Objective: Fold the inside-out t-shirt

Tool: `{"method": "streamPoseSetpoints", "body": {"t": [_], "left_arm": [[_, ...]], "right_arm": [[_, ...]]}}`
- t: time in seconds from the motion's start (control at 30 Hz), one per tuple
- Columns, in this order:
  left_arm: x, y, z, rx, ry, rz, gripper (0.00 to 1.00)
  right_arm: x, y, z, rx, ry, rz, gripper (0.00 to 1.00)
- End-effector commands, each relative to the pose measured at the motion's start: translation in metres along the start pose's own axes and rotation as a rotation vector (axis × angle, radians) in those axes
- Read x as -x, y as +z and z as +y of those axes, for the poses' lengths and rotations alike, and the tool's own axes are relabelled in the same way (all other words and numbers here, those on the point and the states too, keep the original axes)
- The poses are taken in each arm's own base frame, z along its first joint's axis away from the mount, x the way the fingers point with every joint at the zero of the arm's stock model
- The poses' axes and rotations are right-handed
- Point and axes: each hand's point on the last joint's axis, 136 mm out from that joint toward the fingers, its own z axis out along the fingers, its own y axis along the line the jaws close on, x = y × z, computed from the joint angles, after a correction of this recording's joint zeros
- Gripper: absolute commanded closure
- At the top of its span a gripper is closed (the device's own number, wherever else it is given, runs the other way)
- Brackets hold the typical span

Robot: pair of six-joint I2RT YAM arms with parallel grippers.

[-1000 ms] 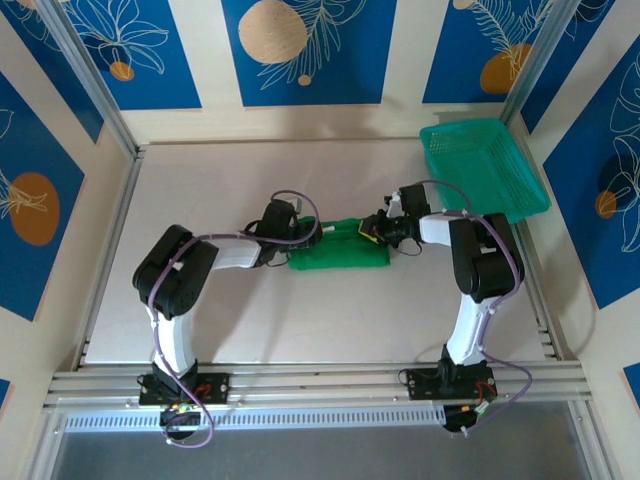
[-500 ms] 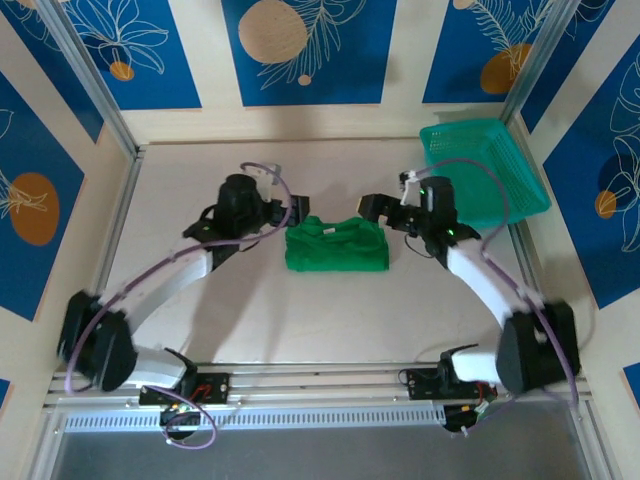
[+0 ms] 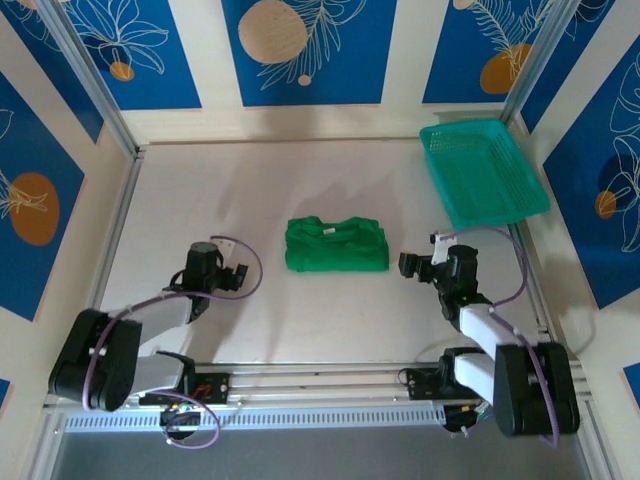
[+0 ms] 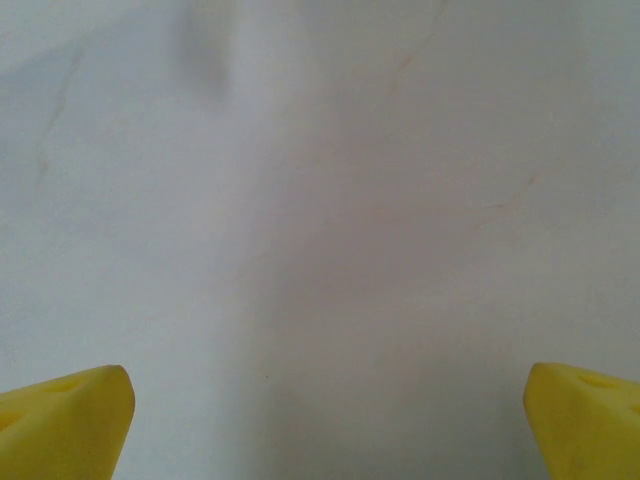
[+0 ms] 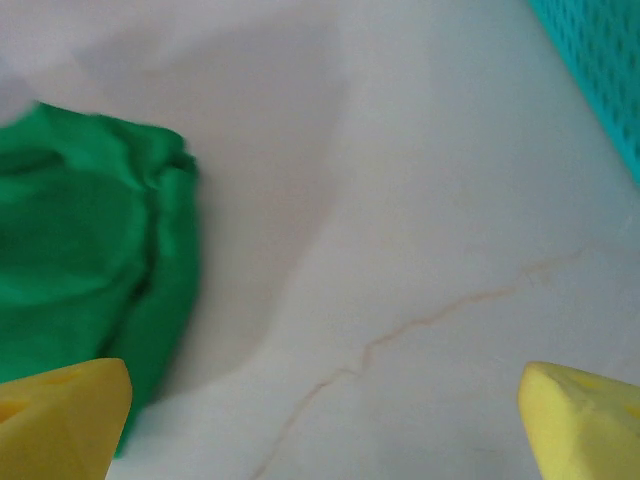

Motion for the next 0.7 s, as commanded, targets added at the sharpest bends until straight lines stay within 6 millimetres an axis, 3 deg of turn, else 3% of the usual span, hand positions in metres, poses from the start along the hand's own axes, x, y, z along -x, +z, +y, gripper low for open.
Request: {"method": "streamPoseSetpoints", "body": {"t": [0.0, 0.07, 0.17, 0.27, 0.33, 0.37, 0.5, 0.67], "left_arm": [[0.078, -0.004, 0.004, -0.051, -0.005, -0.352, 0.01], [0.079, 0.006, 0.015, -0.024, -0.01, -0.35, 0.0], [0.071, 0.016, 0.041, -0.027, -0.148, -0.336, 0.01], [0.063, 0.018, 0.047, -0.013, -0.191, -0.451, 0.01], [0.057, 0.022, 0.042, -0.052, -0.177, -0.356, 0.01], [0.064, 0.025, 0.041, -0.067, -0.177, -0.392, 0.0], [0.059, 0.024, 0.047, -0.043, -0.202, -0.381, 0.0], [0.052, 0.031, 0.068, 0.069, -0.275, -0.32, 0.0]], "right_arm": [[0.075, 0.011, 0.005, 0.05, -0.06, -0.243, 0.01], [0.082, 0.025, -0.008, 0.04, 0.002, -0.262, 0.01], [0.071, 0.054, -0.009, 0.063, 0.008, -0.231, 0.01], [0.069, 0.056, -0.014, -0.007, 0.0, -0.212, 0.01], [0.066, 0.056, -0.014, -0.017, -0.003, -0.18, 0.01], [0.068, 0.056, -0.013, -0.018, -0.009, -0.196, 0.01], [0.066, 0.057, -0.011, -0.016, -0.022, -0.177, 0.01], [0.067, 0.058, -0.011, -0.014, -0.021, -0.177, 0.01]]}}
